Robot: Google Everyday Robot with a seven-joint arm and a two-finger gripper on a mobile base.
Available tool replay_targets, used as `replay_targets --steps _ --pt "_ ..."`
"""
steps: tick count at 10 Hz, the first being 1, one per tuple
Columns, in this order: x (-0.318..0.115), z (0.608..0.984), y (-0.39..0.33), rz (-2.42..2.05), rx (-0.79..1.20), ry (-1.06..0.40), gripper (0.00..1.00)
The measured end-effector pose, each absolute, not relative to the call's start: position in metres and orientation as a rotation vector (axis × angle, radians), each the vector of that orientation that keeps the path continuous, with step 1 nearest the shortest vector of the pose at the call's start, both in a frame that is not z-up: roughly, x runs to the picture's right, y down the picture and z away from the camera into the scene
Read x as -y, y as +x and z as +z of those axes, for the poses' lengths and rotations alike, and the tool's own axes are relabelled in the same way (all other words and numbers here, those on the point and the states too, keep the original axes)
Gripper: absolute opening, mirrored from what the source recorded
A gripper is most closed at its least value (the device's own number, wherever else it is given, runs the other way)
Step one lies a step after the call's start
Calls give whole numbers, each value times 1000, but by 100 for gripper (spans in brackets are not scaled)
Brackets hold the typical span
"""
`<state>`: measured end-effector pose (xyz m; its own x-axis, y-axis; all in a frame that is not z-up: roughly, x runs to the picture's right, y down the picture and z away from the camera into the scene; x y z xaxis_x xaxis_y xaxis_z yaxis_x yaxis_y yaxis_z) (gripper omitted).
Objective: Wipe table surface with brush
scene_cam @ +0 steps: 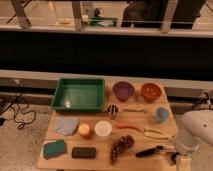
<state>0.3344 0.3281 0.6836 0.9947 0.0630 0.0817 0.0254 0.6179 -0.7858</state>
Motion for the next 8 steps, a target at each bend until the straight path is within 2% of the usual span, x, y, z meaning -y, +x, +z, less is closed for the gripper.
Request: replay_targets --steps 4,8 --pt "-340 704 323 11 127 -905 80" --pt "-376 726 318 6 149 -952 80"
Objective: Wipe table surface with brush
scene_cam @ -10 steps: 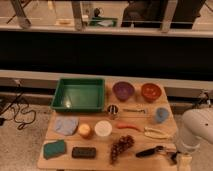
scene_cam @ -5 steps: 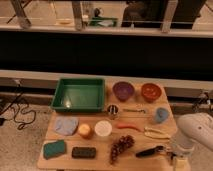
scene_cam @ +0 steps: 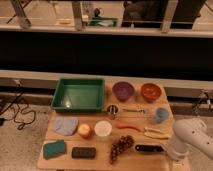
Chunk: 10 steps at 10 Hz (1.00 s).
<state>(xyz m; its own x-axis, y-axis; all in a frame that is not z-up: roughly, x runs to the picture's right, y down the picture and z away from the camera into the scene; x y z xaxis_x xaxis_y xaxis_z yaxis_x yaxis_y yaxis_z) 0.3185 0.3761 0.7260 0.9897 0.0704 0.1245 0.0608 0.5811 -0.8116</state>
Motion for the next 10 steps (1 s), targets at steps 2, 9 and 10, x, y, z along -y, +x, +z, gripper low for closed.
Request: replay_targets --steps 2,9,10 --pt "-372 725 319 6 148 -948 78" --pt "-377 721 314 -8 150 -964 11" --pt "-380 724 309 -14 155 -965 8"
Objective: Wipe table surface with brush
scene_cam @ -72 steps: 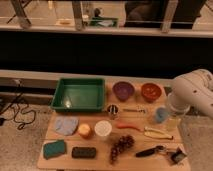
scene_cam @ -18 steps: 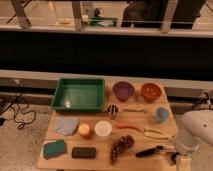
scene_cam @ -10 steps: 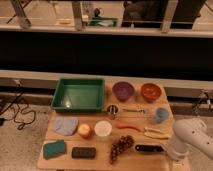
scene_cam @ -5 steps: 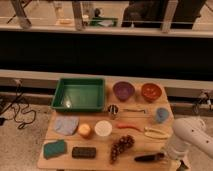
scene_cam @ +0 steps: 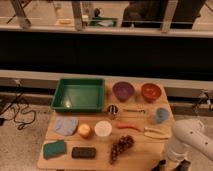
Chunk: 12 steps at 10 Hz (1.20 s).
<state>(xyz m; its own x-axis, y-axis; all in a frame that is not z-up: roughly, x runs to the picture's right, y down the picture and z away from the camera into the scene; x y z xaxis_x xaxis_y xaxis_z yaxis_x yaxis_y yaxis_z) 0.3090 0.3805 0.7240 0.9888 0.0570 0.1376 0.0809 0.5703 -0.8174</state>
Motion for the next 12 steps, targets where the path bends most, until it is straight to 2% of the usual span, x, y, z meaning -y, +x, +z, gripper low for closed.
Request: replay_targets --steps 12 --pt "-388 716 295 -55 206 -990 8"
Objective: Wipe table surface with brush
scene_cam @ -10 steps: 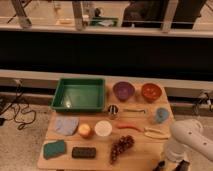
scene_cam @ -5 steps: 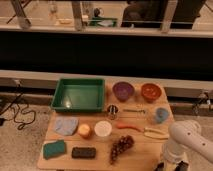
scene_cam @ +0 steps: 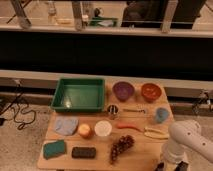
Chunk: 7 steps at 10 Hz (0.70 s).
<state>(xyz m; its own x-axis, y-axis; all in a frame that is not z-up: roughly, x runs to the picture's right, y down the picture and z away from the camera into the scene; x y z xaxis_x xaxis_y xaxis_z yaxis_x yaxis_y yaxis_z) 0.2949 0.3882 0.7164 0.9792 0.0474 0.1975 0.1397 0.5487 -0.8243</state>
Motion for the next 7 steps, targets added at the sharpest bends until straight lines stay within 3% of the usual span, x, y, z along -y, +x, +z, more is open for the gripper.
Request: replay_targets --steps 7 --pt "-392 717 280 -106 235 -1008 8"
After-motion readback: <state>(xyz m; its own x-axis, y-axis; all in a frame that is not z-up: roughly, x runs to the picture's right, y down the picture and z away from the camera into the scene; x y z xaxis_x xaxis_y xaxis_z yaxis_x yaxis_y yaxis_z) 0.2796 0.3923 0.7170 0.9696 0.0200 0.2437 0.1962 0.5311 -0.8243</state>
